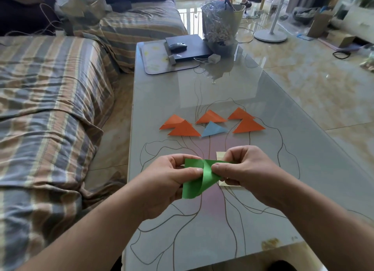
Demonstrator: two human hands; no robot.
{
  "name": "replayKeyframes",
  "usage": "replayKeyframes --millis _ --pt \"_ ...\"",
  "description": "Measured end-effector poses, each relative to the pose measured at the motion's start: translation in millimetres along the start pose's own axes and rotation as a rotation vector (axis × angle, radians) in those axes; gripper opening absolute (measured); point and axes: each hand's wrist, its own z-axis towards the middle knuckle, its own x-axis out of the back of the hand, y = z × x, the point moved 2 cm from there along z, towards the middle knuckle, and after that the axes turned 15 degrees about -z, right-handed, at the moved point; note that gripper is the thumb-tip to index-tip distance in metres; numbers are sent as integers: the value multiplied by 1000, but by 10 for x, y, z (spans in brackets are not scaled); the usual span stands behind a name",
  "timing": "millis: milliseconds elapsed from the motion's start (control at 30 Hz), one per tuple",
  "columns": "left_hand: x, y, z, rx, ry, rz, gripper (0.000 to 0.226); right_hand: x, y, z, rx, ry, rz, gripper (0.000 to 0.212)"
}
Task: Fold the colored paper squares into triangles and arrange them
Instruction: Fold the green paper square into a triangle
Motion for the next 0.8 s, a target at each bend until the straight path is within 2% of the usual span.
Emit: replayKeyframes --millis 133,333,567,800 --pt "11 -33 21 -17 26 37 17 -27 8 -10 28 -3 2 25" --pt "11 -52 55 -36 100 15 21 -36 19 14 20 45 -1 26" --pt "-67 -87 -8 -2 28 -68 15 -19 19 13 26 88 -6 22" --pt "-89 -186 18 -104 87 -39 16 -43 7 -10 60 70 5 24"
